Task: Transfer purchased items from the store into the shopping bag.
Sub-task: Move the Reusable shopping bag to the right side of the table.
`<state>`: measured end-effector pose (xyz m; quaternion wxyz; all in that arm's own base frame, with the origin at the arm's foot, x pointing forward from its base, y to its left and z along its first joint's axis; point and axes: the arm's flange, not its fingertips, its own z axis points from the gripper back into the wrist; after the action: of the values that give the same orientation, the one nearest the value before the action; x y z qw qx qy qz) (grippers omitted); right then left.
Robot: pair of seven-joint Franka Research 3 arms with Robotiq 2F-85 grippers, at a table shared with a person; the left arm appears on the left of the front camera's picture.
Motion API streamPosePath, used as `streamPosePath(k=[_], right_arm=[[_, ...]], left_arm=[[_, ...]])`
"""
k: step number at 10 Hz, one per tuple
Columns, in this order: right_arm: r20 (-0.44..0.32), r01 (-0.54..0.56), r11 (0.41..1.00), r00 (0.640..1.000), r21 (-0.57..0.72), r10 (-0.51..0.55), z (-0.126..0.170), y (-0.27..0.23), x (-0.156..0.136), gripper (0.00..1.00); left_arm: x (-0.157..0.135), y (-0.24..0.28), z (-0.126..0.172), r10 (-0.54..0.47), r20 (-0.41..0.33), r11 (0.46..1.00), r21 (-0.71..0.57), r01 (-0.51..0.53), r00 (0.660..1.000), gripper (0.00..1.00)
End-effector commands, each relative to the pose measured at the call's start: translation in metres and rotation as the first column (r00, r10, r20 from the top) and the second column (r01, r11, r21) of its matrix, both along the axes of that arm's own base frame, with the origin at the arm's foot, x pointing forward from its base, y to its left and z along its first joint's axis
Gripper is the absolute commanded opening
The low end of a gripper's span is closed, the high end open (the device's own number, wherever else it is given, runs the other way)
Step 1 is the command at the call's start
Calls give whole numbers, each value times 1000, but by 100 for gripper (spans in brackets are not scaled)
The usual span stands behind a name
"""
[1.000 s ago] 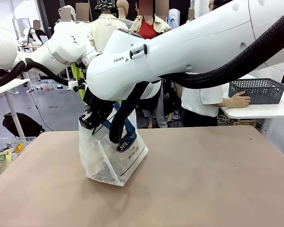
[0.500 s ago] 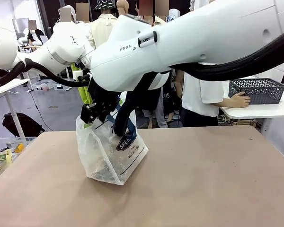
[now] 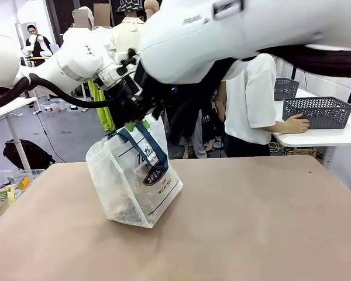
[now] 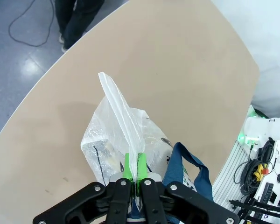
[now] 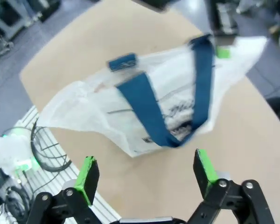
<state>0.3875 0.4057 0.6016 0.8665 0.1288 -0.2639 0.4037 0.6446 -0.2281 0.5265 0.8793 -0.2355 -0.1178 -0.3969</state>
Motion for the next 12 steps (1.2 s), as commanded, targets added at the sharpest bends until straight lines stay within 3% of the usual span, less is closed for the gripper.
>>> streamPosePath(k=[1, 3, 5, 7, 8, 10, 11, 12], right_arm=[[34, 156, 988, 987, 2, -156, 4, -47, -10, 100], [57, 324, 946, 945, -24, -322, 22, -101, -8, 100], [93, 529, 845, 848, -78, -522, 34, -171, -8, 100], [115, 707, 699, 707, -104, -698, 36, -253, -12, 100], [161, 783, 609, 622, -128, -766, 33, -300, -18, 100], [97, 893, 439, 448, -104, -889, 11, -397, -50, 100], [37, 920, 378, 384, -107, -923, -8, -432, -65, 100], [-13, 933, 345, 345, -100, -939, -30, -459, -77, 100]], left_arm=[[-9, 7, -6, 9, 7, 999, -34, -9, 1000, 0], [-12, 12, -6, 1, 22, 999, -46, 0, 1000, 0], [-13, 15, -7, 9, 26, 999, -43, -8, 1000, 0], [-13, 13, -7, -1, 32, 999, -42, 2, 999, 0], [-13, 12, -7, -9, 37, 999, -42, 10, 999, 0], [-13, 9, -7, -17, 30, 999, -35, 18, 999, 0], [-12, 7, -8, -20, 30, 999, -32, 21, 999, 0], [-12, 5, -9, -24, 33, 999, -36, 25, 999, 0]])
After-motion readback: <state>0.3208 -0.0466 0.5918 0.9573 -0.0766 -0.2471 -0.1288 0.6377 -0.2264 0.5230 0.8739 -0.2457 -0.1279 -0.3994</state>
